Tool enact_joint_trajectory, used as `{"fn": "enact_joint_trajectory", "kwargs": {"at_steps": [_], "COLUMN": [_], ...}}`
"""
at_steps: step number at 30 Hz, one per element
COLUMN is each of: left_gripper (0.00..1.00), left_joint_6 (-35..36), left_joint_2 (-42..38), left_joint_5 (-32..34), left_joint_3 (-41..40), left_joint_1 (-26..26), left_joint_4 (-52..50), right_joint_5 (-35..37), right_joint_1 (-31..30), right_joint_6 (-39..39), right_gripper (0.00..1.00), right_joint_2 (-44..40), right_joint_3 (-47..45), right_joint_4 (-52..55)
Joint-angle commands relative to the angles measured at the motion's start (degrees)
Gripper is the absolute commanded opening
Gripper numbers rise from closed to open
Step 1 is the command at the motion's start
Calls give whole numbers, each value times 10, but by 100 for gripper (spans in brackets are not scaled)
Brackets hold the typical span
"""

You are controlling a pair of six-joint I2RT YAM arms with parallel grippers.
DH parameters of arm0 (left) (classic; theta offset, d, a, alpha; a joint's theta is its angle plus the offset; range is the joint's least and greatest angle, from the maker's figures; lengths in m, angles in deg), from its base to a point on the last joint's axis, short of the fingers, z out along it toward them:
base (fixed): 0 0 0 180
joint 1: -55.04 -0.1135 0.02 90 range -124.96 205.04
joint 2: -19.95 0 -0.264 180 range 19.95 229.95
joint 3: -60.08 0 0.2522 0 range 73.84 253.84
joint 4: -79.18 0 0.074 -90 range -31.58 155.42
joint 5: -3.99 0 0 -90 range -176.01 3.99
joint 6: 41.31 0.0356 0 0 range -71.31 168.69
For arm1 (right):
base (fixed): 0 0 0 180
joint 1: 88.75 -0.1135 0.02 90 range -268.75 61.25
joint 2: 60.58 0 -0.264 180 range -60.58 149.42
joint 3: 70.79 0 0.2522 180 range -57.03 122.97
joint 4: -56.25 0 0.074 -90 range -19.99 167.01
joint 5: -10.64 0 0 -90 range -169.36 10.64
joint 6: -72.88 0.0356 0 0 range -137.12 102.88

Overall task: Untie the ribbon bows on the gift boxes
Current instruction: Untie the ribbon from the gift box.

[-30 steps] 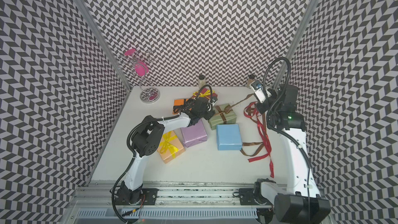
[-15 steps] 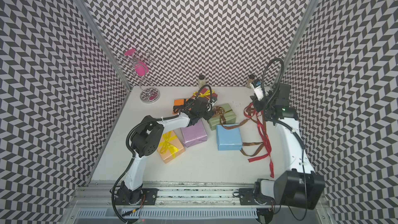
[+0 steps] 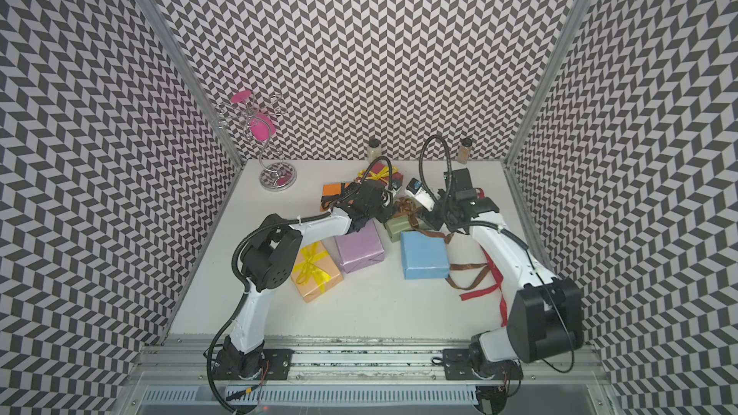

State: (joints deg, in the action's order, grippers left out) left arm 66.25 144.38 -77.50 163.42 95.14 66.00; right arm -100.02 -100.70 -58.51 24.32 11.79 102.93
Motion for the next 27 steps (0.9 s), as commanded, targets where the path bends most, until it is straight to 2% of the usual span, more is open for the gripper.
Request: {"fn": "enact_joint_trajectory", "kwargs": {"at_steps": [1,9,18,27], "left_gripper": [73,73,73,73], "left_joint_6": [20,25,29,34], "left_joint_2": [-16,-23,-22,-27], "left_joint_5": [-17,-35,-36,-35], "left_joint_3": [-20,-29,-31,-38], "left_joint_1": [0,0,-1,-4], "left_joint_4": [-52,-50,-49,-46], "right_joint_5": [35,52,54,29], "right_joint_1": [8,8,8,13], "right_joint_6": [-5,-15,-111,-144], "right_gripper": [33,33,40,41], "right_joint_2": [55,162,177,220], "right_joint_3": [43,86,51,77], "right_joint_4": [-35,-56,-109,-73]}}
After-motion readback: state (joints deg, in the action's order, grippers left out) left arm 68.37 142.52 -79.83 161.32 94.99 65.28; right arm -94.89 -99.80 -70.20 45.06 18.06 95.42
